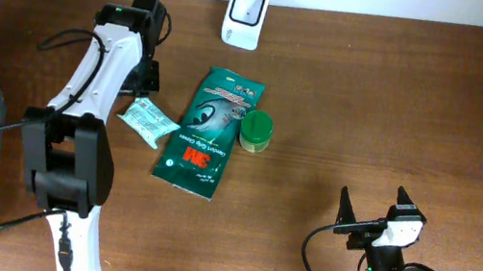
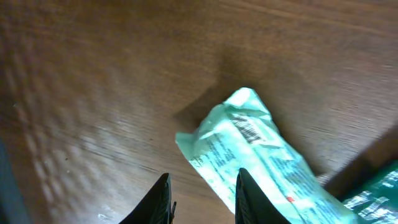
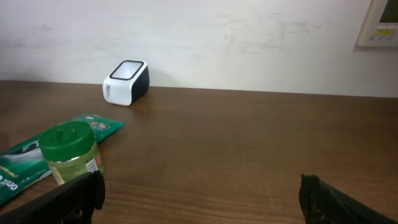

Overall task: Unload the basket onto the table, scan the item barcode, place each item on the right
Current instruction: 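Place the pale wipe packet on the table left of the 3M packet, then grasp the white cream tube in the basket with the left gripper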

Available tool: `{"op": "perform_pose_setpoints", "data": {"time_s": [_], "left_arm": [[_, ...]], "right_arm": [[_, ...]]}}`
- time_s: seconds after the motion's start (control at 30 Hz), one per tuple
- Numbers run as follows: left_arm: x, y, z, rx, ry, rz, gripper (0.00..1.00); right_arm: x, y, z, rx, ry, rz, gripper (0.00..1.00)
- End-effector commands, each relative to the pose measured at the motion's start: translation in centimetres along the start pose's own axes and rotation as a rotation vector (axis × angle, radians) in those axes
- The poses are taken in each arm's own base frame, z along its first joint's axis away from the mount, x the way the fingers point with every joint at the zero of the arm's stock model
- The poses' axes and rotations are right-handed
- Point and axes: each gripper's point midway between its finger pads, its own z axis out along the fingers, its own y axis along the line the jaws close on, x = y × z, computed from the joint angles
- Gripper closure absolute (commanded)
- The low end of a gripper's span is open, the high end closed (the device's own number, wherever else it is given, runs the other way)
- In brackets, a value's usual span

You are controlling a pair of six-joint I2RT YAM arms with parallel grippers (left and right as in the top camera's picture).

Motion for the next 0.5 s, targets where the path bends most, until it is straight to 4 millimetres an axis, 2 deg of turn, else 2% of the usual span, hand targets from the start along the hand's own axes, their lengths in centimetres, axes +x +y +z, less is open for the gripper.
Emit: {"op": "perform_pose_setpoints", "data": {"time_s": [0.0,0.07,0.13,0.17,0.2,0.23,0.27,0.3,0.33,0.37,0.43,0.47], "left_arm": [[-1.4,-0.5,-2.0,0.068,-0.047,-0.021,0.78],[-4.1,1.8,-7.0,0.092,-0.144,-0.078,0.77],[-5.6,4.2,-11.3,0.110,-0.235,-0.133,0.75],[-6.4,7.1,-15.5,0.124,-0.328,-0.193,0.71],[-6.4,9.2,-17.8,0.127,-0.380,-0.234,0.66],[-5.7,13.0,-20.9,0.118,-0.453,-0.309,0.57],[-5.2,15.9,-22.5,0.089,-0.504,-0.359,0.51],[-4.9,17.9,-23.6,0.075,-0.544,-0.365,0.34],[-4.2,20.3,-24.5,0.046,-0.571,-0.415,0.32],[-2.7,24.1,-25.4,0.013,-0.594,-0.499,0.32],[-1.1,27.9,-25.5,-0.027,-0.599,-0.585,0.30],[0.1,30.5,-25.3,-0.058,-0.595,-0.644,0.28]], "right_arm": [[0.2,-0.1,0.0,0.006,0.004,0.000,0.01],[0.2,-0.1,0.0,0.006,0.004,0.000,0.02],[0.2,-0.1,0.0,0.006,0.004,0.000,0.02],[0.2,-0.1,0.0,0.006,0.004,0.000,0.02],[0.2,-0.1,0.0,0.006,0.004,0.000,0.02],[0.2,-0.1,0.0,0.006,0.004,0.000,0.02],[0.2,-0.1,0.0,0.006,0.004,0.000,0.02],[0.2,-0.1,0.0,0.006,0.004,0.000,0.02],[0.2,-0.1,0.0,0.006,0.004,0.000,0.02],[0.2,-0.1,0.0,0.006,0.004,0.000,0.02],[0.2,-0.1,0.0,0.006,0.004,0.000,0.02],[0.2,-0.1,0.0,0.006,0.004,0.000,0.02]]}}
